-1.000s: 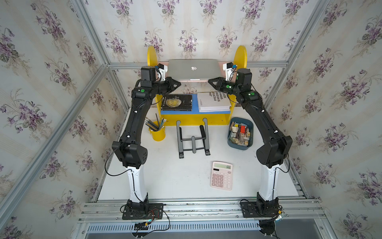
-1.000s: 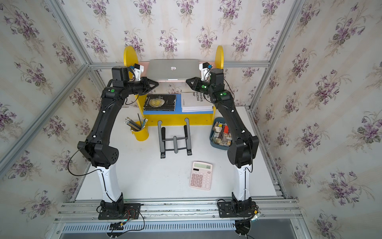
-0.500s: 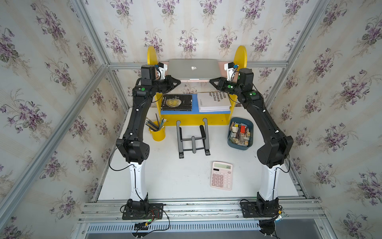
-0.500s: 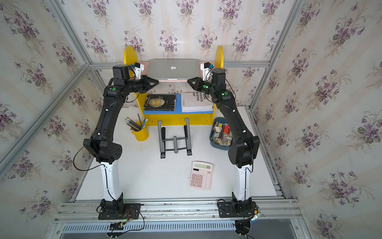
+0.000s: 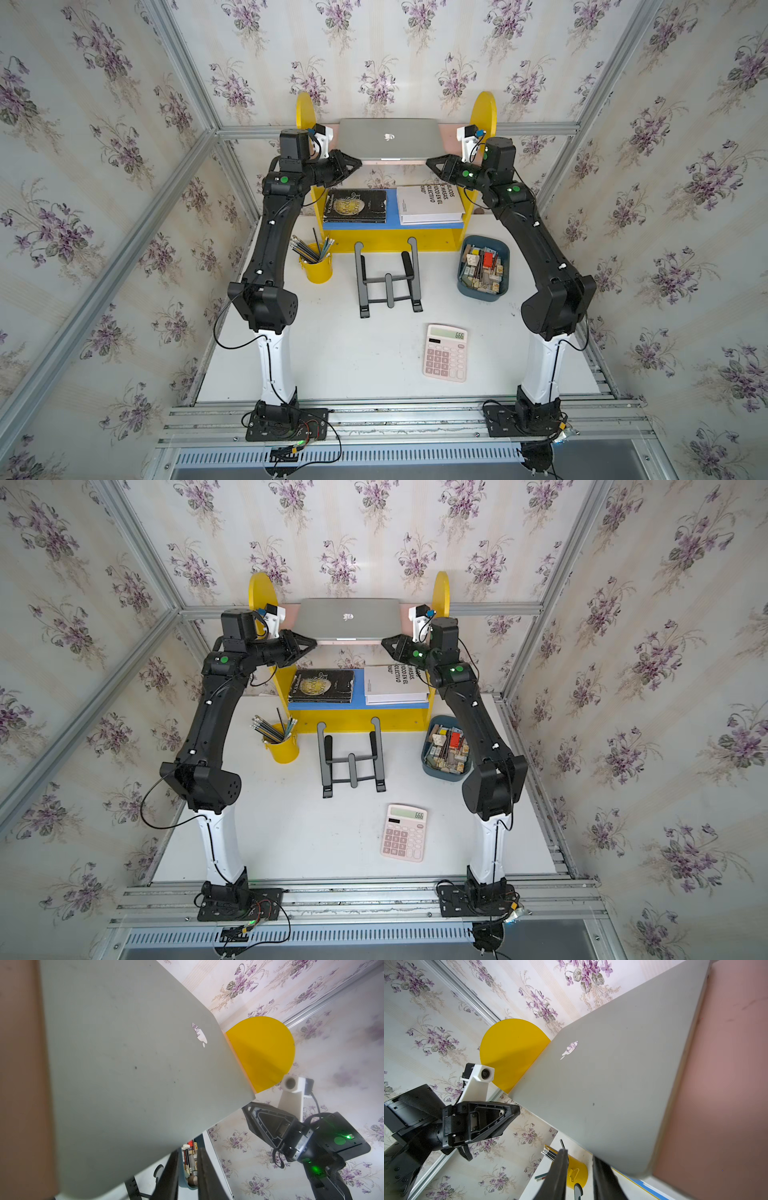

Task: Close the laptop lid and set it aside
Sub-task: Place the laptop on the shelf, then reset both arms

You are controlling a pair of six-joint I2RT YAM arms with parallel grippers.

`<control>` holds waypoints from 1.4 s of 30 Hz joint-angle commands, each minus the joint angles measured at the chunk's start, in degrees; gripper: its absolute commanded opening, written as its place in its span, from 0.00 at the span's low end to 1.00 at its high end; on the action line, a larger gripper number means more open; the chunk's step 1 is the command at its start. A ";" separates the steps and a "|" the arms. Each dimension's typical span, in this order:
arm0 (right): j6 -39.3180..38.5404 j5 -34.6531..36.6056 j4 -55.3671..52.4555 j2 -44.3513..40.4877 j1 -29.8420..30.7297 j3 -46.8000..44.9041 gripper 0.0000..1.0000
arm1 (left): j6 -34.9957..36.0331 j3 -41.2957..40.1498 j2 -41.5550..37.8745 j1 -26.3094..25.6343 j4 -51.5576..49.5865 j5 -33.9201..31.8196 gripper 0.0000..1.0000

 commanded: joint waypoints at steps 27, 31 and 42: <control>-7.35 5.08 24.49 -40.69 -2.46 -56.49 0.66 | 6.34 -63.84 -45.05 0.08 28.76 -8.25 0.62; -9.58 7.36 26.81 -45.63 -2.48 -63.16 0.74 | 7.92 -70.20 -50.35 0.08 29.94 -10.33 0.70; -17.24 16.46 31.36 -57.15 -2.56 -78.65 1.00 | 9.13 -86.22 -61.50 0.34 37.22 -15.36 0.83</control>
